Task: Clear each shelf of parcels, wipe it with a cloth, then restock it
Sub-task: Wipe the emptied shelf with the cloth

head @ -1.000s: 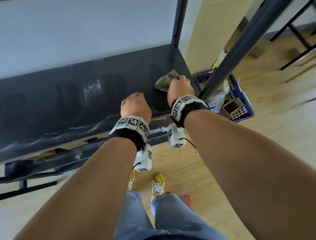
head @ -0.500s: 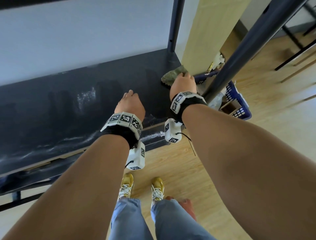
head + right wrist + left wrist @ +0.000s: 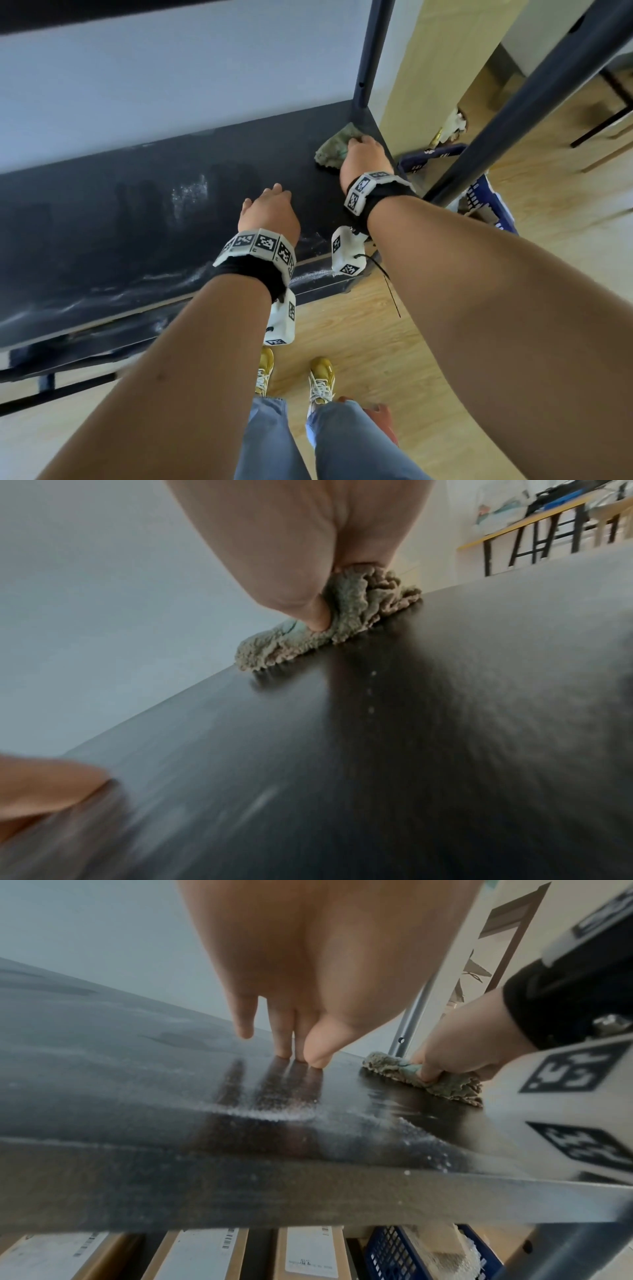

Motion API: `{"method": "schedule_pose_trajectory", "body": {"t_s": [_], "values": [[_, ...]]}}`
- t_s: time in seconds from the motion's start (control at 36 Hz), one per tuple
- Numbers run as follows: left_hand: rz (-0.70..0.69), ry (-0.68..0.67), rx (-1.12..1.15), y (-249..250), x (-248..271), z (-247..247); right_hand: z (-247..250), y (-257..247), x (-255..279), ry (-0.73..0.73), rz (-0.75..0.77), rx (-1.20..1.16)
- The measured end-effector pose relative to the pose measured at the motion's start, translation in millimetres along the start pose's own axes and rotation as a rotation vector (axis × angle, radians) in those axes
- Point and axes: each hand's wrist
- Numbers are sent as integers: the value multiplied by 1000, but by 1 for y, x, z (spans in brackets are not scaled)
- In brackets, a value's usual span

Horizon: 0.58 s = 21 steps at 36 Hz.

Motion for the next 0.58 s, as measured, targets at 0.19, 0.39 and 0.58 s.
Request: {"method": "schedule_pose_trajectory", "body": {"t_s": [0.19, 0.39, 0.58], "values": [[14, 0, 14, 1, 1, 6, 7, 7, -29, -33, -137, 47], [19, 5, 13, 4, 6, 9, 11, -8, -52, -93, -205, 111], [14, 25, 84, -1, 1, 4, 12, -28, -50, -165, -14, 111]]}}
Point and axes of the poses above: each hand's wrist, its own x-axis away from the middle knuckle, its own z-axis out of the back of the hand, y = z × x, and after that the axes turned 4 degrees about -z, right-handed
